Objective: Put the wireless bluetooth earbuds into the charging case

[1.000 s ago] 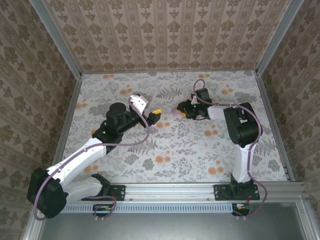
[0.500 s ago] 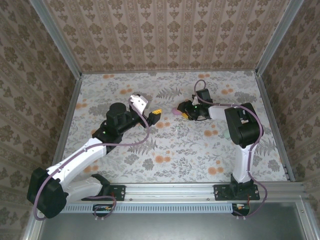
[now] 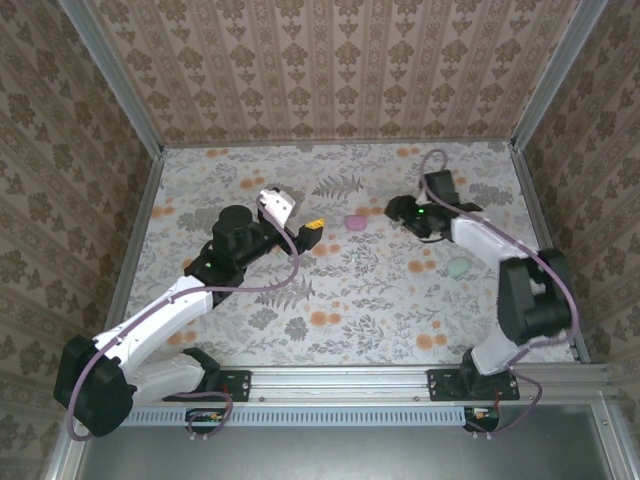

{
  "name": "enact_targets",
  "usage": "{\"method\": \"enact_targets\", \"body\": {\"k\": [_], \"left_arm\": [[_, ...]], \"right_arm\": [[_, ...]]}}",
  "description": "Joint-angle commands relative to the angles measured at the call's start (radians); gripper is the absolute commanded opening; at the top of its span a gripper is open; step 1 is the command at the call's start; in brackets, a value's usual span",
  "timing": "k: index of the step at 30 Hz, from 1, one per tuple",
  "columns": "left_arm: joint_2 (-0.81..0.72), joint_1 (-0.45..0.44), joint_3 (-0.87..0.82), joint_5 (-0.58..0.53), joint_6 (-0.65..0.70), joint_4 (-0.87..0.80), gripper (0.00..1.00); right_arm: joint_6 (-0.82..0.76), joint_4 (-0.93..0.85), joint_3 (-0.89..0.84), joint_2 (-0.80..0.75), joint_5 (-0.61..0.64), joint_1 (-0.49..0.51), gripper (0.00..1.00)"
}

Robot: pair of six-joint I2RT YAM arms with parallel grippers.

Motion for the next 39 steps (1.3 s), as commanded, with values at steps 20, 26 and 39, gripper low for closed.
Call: {"method": "enact_targets", "body": {"k": [20,26,39], "left_arm": [[0.011,-0.006,0.02,0.005,-0.009,0.029,0.86],[0.024,-0.008,0.03,0.003,-0.008,0.035,0.86],[0.047,-0.009,0.043,0.006,-0.003,0.032,0.86]], "right_arm": [[-0.314,-0.319,0.001,0.112,0.051,-0.429,0.6],[-0.329,-0.322,-0.004,0.156,-0.037,-0.427,0.56],[-0.28,-0.328,-0.14,0.047,-0.131,-0.412,0.55]]}}
